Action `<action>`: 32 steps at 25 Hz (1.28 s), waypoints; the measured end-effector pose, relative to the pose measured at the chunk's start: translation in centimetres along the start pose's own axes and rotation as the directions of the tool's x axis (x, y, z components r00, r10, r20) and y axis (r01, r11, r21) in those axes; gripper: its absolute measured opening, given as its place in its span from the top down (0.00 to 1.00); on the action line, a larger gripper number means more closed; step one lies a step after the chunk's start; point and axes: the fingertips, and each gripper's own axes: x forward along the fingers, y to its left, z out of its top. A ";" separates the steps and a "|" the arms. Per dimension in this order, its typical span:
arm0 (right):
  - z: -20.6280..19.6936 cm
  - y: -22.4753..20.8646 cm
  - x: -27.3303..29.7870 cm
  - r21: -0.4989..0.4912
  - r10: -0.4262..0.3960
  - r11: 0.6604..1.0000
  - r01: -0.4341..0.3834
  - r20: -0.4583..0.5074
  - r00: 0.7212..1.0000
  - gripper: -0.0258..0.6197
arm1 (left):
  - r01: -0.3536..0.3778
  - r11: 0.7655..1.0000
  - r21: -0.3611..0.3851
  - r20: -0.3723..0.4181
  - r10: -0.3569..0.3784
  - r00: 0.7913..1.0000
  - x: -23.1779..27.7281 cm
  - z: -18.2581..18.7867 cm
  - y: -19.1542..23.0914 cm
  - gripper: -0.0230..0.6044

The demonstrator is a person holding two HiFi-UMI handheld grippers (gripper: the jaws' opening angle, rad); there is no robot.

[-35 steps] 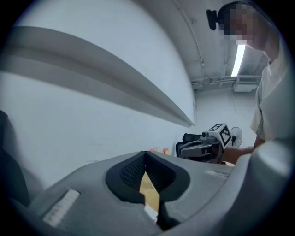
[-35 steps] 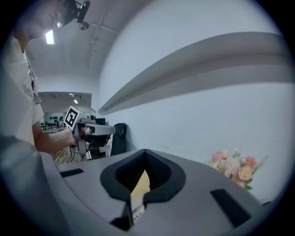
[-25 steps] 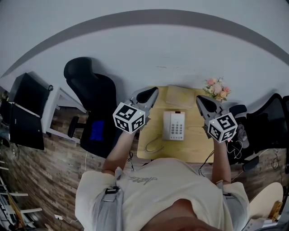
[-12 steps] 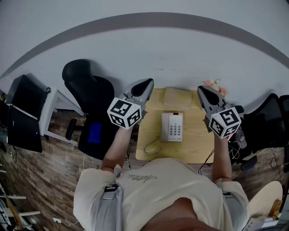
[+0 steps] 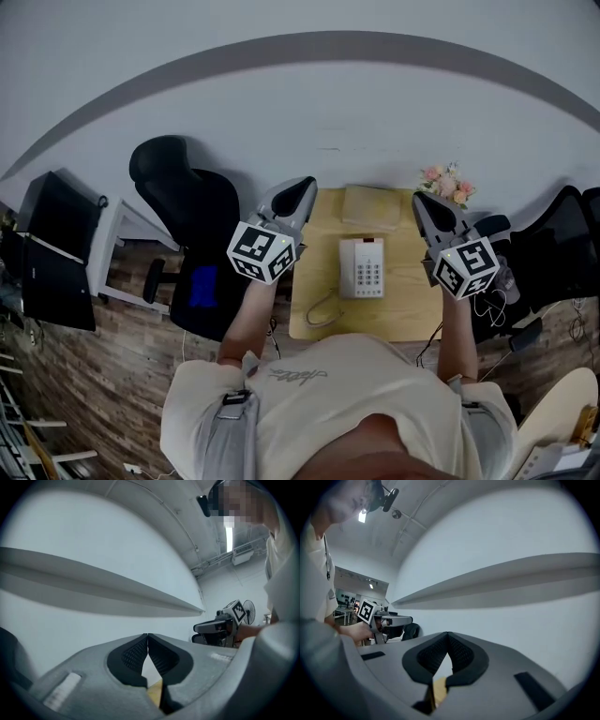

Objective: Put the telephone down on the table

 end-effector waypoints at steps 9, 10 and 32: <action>-1.1 -0.3 -0.1 0.003 -0.008 1.000 0.008 -0.021 1.000 0.96 | 0.001 1.000 -0.030 -0.020 -0.001 1.000 -0.3 -1.6 0.1 0.94; -1.1 -0.2 -0.1 0.001 -0.007 1.000 0.007 -0.020 1.000 0.96 | -0.002 1.000 -0.028 -0.018 0.002 1.000 -0.4 -1.6 0.1 0.94; -1.8 0.2 0.3 -0.010 -0.004 1.000 0.003 -0.041 0.999 0.96 | 0.008 1.000 -0.009 -0.005 -0.008 1.000 -0.5 -1.5 0.5 0.94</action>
